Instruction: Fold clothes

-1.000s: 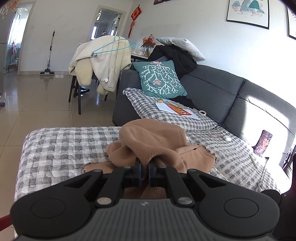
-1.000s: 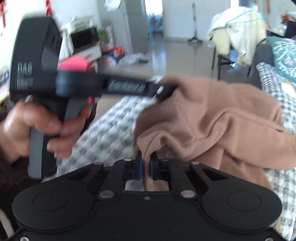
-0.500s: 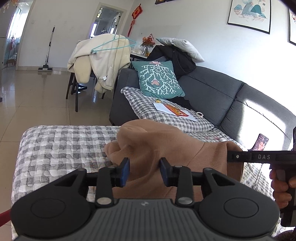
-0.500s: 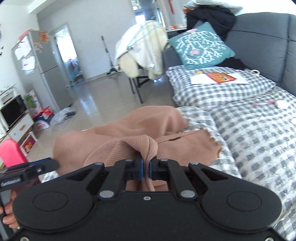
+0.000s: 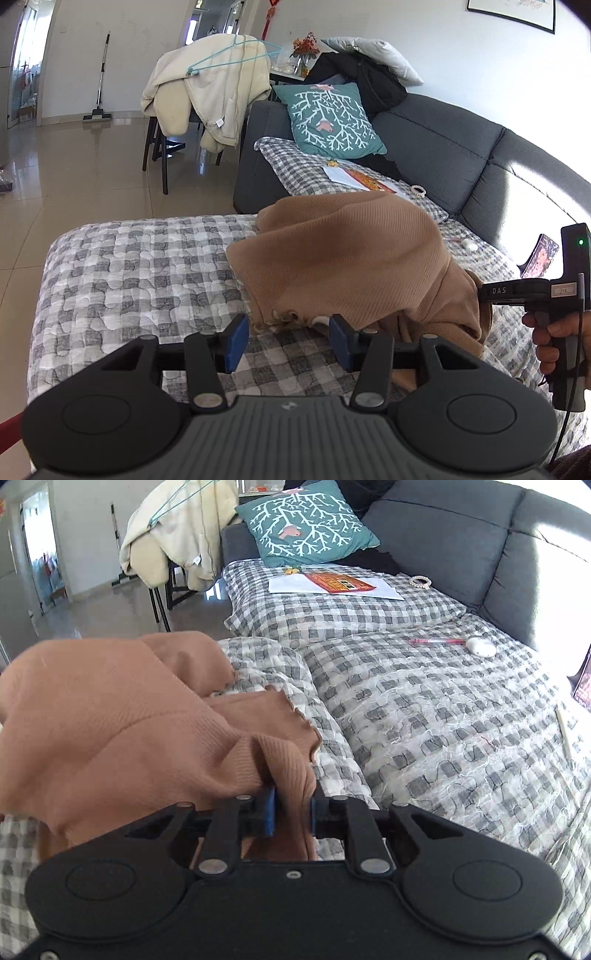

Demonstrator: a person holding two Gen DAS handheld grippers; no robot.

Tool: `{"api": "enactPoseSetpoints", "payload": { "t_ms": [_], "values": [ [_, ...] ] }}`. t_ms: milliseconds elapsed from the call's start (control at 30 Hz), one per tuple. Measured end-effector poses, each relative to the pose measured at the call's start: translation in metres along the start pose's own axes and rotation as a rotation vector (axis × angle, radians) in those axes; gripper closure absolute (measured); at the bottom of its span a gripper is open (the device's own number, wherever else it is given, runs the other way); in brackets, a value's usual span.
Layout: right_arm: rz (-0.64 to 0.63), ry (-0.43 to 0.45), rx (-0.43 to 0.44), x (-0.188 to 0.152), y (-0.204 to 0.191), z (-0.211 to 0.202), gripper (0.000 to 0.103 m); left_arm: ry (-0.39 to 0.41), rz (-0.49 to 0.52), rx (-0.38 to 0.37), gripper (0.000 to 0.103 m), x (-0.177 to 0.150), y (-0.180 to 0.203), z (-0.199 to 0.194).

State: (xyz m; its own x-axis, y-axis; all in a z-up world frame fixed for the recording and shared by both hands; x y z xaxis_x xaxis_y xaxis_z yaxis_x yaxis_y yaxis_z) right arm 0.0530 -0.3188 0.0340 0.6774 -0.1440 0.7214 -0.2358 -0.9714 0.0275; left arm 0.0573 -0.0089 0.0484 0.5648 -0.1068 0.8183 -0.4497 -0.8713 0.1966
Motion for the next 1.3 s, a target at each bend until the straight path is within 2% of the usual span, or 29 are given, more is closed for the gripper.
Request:
{"api": "enactPoseSetpoints", "payload": {
  "t_ms": [33,100,167,200,233,267,333,433,533,700,800,833,867,1000,1100,1133,1167,1200,1233,1300],
  "values": [
    [-0.013,0.01,-0.005,-0.001,0.0,-0.003,0.077,0.001,0.023,-0.001,0.055,-0.001,0.002,0.007],
    [-0.023,0.031,-0.013,0.0,0.002,-0.01,0.063,0.027,0.066,-0.006,0.058,-0.004,0.008,0.02],
    [-0.029,0.068,-0.013,0.0,0.005,-0.02,0.061,0.04,0.081,-0.045,0.062,-0.006,0.014,0.027],
    [-0.037,0.098,-0.002,0.0,0.005,-0.029,0.061,0.046,0.086,-0.066,0.067,-0.006,0.016,0.03],
    [-0.045,0.123,0.011,-0.001,0.005,-0.036,0.061,0.049,0.078,-0.096,0.088,-0.006,0.018,0.031],
    [-0.057,0.15,0.025,-0.003,0.004,-0.044,0.061,0.052,0.069,-0.122,0.101,-0.006,0.02,0.032],
    [-0.112,0.208,0.076,-0.005,-0.003,-0.06,0.061,0.059,0.04,-0.146,0.103,-0.003,0.022,0.034],
    [-0.226,0.285,0.167,-0.011,-0.021,-0.081,0.061,0.085,0.038,-0.129,0.103,0.001,0.024,0.033],
    [-0.351,0.31,0.25,-0.02,-0.047,-0.089,0.061,0.072,0.039,-0.104,0.1,0.002,0.024,0.033],
    [-0.539,0.32,0.279,-0.034,-0.098,-0.088,0.062,0.018,-0.02,-0.068,0.094,0.005,0.013,0.032],
    [-0.705,0.434,0.216,-0.046,-0.128,-0.09,0.061,-0.017,-0.081,-0.045,0.085,0.01,0.001,0.032],
    [-0.761,0.473,0.19,-0.051,-0.138,-0.09,0.061,-0.026,-0.098,-0.037,0.075,0.011,-0.003,0.031],
    [-0.821,0.511,0.159,-0.056,-0.146,-0.09,0.061,-0.029,-0.107,-0.025,0.07,0.013,-0.006,0.03],
    [-1.134,0.635,0.016,-0.087,-0.176,-0.078,0.058,-0.033,-0.14,0.028,0.07,0.02,-0.022,0.023],
    [-1.302,0.675,-0.069,-0.106,-0.187,-0.062,0.057,-0.04,-0.184,0.046,0.07,0.025,-0.036,0.019],
    [-1.304,0.672,-0.081,-0.105,-0.189,-0.058,0.057,-0.043,-0.197,0.049,0.07,0.026,-0.04,0.018],
    [-1.306,0.67,-0.093,-0.104,-0.191,-0.053,0.064,-0.044,-0.2,0.049,0.069,0.027,-0.042,0.017],
    [-1.309,0.668,-0.106,-0.104,-0.193,-0.049,0.081,-0.047,-0.2,0.047,0.068,0.028,-0.044,0.016],
    [-1.281,0.658,-0.095,-0.1,-0.194,-0.048,0.085,-0.047,-0.195,0.047,0.065,0.029,-0.045,0.015],
    [-1.113,0.611,0.011,-0.078,-0.186,-0.057,0.088,-0.047,-0.175,0.048,0.058,0.031,-0.046,0.013]
  ]
}}
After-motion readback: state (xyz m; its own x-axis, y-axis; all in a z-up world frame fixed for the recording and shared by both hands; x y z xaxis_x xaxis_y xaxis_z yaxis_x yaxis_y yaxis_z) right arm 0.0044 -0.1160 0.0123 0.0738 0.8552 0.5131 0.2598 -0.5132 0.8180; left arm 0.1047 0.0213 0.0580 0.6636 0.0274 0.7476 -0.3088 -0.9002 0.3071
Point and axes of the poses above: each gripper's, at about its wrist camera, not at the fingertips, and z roughly the way its jaws point, y to its right, x to its top, the point moved 2 cm from there along z, roughly the way its jaws point, and after that the axes turned 2 degrees about -x, right-handed, at the moved point
